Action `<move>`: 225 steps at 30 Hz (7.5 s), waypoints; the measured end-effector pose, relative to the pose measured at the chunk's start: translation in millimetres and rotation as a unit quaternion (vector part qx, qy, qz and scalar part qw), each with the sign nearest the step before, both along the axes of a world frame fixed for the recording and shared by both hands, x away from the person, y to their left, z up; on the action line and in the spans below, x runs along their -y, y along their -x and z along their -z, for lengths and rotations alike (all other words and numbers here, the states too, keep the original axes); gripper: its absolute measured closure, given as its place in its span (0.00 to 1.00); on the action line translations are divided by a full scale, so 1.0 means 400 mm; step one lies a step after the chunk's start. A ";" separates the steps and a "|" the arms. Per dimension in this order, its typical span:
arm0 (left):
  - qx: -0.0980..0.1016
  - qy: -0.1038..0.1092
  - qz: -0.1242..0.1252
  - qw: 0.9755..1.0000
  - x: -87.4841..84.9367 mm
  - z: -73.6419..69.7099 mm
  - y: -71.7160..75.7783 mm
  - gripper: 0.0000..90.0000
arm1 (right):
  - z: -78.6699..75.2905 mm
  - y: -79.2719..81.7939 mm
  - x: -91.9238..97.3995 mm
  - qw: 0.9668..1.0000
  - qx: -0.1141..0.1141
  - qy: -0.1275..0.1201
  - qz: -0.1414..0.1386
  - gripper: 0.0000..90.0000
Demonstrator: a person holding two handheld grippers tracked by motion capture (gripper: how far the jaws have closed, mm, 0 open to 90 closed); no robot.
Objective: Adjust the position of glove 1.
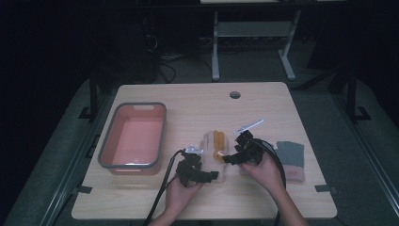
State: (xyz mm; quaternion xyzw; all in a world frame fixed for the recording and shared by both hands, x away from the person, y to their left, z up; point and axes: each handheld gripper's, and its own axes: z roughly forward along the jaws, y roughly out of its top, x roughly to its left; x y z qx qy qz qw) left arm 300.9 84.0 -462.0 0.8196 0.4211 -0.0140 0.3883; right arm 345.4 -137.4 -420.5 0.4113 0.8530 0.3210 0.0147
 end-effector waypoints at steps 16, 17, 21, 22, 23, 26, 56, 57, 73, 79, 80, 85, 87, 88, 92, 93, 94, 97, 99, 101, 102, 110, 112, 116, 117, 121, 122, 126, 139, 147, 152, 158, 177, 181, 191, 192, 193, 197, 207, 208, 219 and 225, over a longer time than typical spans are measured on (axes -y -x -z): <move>-0.033 0.023 0.000 0.999 -0.016 -0.017 -0.007 0.24 | 0.009 -0.023 0.041 0.999 -0.019 -0.025 0.041 0.28; -0.033 0.023 0.000 0.999 -0.016 -0.017 -0.007 0.24 | 0.009 -0.025 0.044 0.999 -0.017 -0.026 0.044 0.28; -0.051 0.025 -0.004 0.998 -0.019 -0.011 -0.010 0.24 | 0.008 -0.028 0.047 0.998 -0.022 -0.037 0.050 0.28; -0.053 0.027 -0.004 0.998 -0.020 -0.009 -0.011 0.25 | 0.008 -0.027 0.045 0.998 -0.026 -0.040 0.049 0.28; -0.055 0.027 -0.002 0.998 -0.020 -0.007 -0.012 0.27 | 0.009 -0.026 0.043 0.998 -0.032 -0.040 0.047 0.28; -0.061 0.025 -0.002 0.998 -0.019 -0.005 -0.014 0.29 | 0.016 -0.022 0.036 0.997 -0.039 -0.041 0.043 0.28; -0.073 0.026 0.012 0.997 -0.029 0.000 -0.040 0.57 | 0.100 -0.015 -0.020 0.987 -0.110 -0.095 0.070 0.59; -0.073 0.026 0.012 0.997 -0.029 0.000 -0.040 0.57 | 0.102 -0.014 -0.021 0.987 -0.108 -0.096 0.067 0.63; -0.089 0.043 0.017 0.995 -0.035 0.007 -0.057 0.65 | 0.116 -0.020 -0.021 0.984 -0.117 -0.119 0.057 0.81; -0.090 0.053 0.016 0.994 -0.038 0.007 -0.059 0.70 | 0.108 -0.017 -0.020 0.986 -0.107 -0.120 0.052 0.86; -0.090 0.053 0.016 0.994 -0.038 0.007 -0.059 0.70 | 0.107 -0.017 -0.019 0.986 -0.107 -0.120 0.052 0.86; -0.094 0.057 0.016 0.994 -0.043 0.007 -0.064 0.72 | 0.102 -0.014 -0.019 0.987 -0.101 -0.117 0.051 0.88; -0.095 0.059 0.015 0.994 -0.043 0.008 -0.064 0.72 | 0.102 -0.014 -0.019 0.986 -0.103 -0.118 0.055 0.87; -0.103 0.061 0.014 0.993 -0.045 0.009 -0.066 0.72 | 0.102 -0.015 -0.015 0.982 -0.117 -0.127 0.070 0.75; -0.105 0.061 0.016 0.992 -0.047 0.011 -0.069 0.72 | 0.106 -0.024 -0.008 0.980 -0.131 -0.122 0.087 0.63; -0.105 0.060 0.015 0.993 -0.047 0.011 -0.070 0.72 | 0.109 -0.028 -0.005 0.979 -0.132 -0.126 0.091 0.62; -0.104 0.057 0.016 0.993 -0.046 0.011 -0.070 0.72 | 0.109 -0.029 -0.005 0.979 -0.133 -0.127 0.092 0.63; -0.106 0.057 0.017 0.993 -0.045 0.012 -0.073 0.72 | 0.110 -0.031 -0.012 0.979 -0.133 -0.123 0.093 0.67; -0.108 0.059 0.016 0.992 -0.046 0.013 -0.074 0.72 | 0.111 -0.029 -0.021 0.979 -0.137 -0.123 0.091 0.73; -0.110 0.061 0.016 0.992 -0.046 0.014 -0.075 0.72 | 0.114 -0.029 -0.027 0.980 -0.136 -0.121 0.084 0.78; -0.112 0.063 0.015 0.992 -0.046 0.014 -0.076 0.73 | 0.115 -0.029 -0.028 0.980 -0.138 -0.121 0.083 0.80; -0.119 0.082 0.016 0.989 -0.057 0.017 -0.085 0.76 | 0.106 -0.026 -0.022 0.982 -0.119 -0.131 0.065 0.91; -0.120 0.084 0.015 0.989 -0.058 0.014 -0.085 0.76 | 0.102 -0.026 -0.023 0.982 -0.116 -0.132 0.065 0.91; -0.118 0.088 0.015 0.989 -0.060 0.010 -0.087 0.76 | 0.095 -0.025 -0.020 0.981 -0.115 -0.139 0.066 0.91; -0.121 0.089 0.014 0.989 -0.060 0.003 -0.088 0.76 | 0.087 -0.023 -0.018 0.981 -0.112 -0.144 0.068 0.91; -0.116 0.091 0.016 0.989 -0.057 -0.011 -0.088 0.76 | 0.069 -0.018 -0.010 0.982 -0.103 -0.146 0.068 0.91; -0.115 0.091 0.017 0.989 -0.056 -0.015 -0.088 0.76 | 0.067 -0.018 -0.008 0.982 -0.096 -0.148 0.066 0.91; -0.113 0.092 0.021 0.989 -0.057 -0.030 -0.091 0.76 | 0.053 -0.016 -0.004 0.983 -0.093 -0.148 0.065 0.91; -0.095 0.098 0.029 0.990 -0.078 -0.089 -0.101 0.76 | -0.011 -0.023 -0.016 0.982 -0.080 -0.159 0.063 0.91; -0.082 0.103 0.031 0.991 -0.094 -0.133 -0.110 0.76 | -0.054 -0.029 -0.027 0.982 -0.074 -0.163 0.062 0.91; -0.077 0.105 0.031 0.991 -0.104 -0.156 -0.114 0.76 | -0.077 -0.034 -0.035 0.982 -0.070 -0.165 0.060 0.91; -0.073 0.112 0.029 0.991 -0.115 -0.173 -0.117 0.76 | -0.099 -0.040 -0.044 0.982 -0.061 -0.167 0.056 0.91; -0.052 0.118 0.031 0.991 -0.163 -0.253 -0.131 0.76 | -0.183 -0.064 -0.084 0.984 -0.049 -0.168 0.044 0.91; -0.049 0.118 0.029 0.991 -0.176 -0.265 -0.136 0.76 | -0.195 -0.072 -0.096 0.984 -0.046 -0.168 0.040 0.91; -0.047 0.128 0.018 0.991 -0.213 -0.287 -0.146 0.76 | -0.223 -0.096 -0.134 0.984 -0.042 -0.169 0.030 0.91; -0.043 0.125 0.019 0.991 -0.219 -0.294 -0.149 0.76 | -0.227 -0.097 -0.137 0.984 -0.043 -0.170 0.031 0.91; -0.043 0.125 0.019 0.991 -0.219 -0.294 -0.149 0.76 | -0.227 -0.097 -0.137 0.984 -0.043 -0.170 0.031 0.91; -0.039 0.124 0.019 0.991 -0.230 -0.315 -0.155 0.76 | -0.246 -0.107 -0.149 0.984 -0.042 -0.171 0.029 0.91; -0.038 0.129 0.011 0.991 -0.263 -0.338 -0.162 0.76 | -0.271 -0.125 -0.180 0.984 -0.041 -0.174 0.019 0.91; -0.038 0.128 0.009 0.991 -0.266 -0.341 -0.163 0.76 | -0.272 -0.128 -0.185 0.984 -0.041 -0.172 0.017 0.91; -0.026 0.128 0.004 0.991 -0.306 -0.379 -0.163 0.76 | -0.309 -0.144 -0.224 0.984 -0.041 -0.173 0.008 0.91; -0.025 0.128 -0.002 0.991 -0.329 -0.388 -0.161 0.76 | -0.321 -0.147 -0.250 0.984 -0.039 -0.174 0.002 0.91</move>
